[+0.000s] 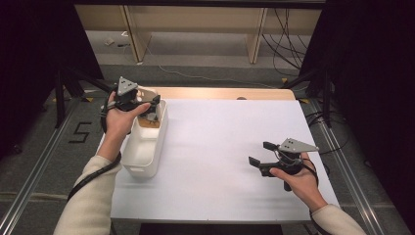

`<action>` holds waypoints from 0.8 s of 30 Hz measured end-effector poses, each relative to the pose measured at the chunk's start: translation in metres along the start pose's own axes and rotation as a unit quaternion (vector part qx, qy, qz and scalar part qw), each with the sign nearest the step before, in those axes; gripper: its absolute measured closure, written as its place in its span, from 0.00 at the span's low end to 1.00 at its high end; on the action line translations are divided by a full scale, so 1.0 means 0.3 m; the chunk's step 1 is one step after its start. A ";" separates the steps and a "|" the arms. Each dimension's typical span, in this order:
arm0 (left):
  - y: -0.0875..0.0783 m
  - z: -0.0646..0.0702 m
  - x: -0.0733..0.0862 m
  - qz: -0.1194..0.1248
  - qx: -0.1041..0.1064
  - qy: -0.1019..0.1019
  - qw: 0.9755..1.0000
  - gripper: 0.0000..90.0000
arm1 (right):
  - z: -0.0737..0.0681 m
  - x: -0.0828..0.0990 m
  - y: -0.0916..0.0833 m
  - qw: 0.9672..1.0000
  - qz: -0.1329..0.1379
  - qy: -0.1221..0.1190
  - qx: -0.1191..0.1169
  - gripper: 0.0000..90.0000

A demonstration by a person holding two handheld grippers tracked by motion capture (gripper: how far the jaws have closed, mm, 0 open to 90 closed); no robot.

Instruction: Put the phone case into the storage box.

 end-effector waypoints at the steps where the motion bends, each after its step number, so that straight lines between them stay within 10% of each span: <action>1: 0.002 0.000 0.000 0.000 -0.001 -0.001 1.000 0.13 | 0.000 0.000 0.000 1.000 0.000 0.000 0.000 0.17; 24: 0.036 -0.023 -0.005 -0.009 -0.008 -0.005 1.000 0.13 | 0.000 0.001 0.000 1.000 0.000 0.000 0.000 0.17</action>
Point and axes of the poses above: each handheld gripper's, and its own axes: y roughly forward along the jaws, x roughly out of its underside, z roughly to its right, the point moved 3 cm from there along y, roughly forward along the jaws, and after that the axes turned 6 degrees about -y, right-handed, at the moved point
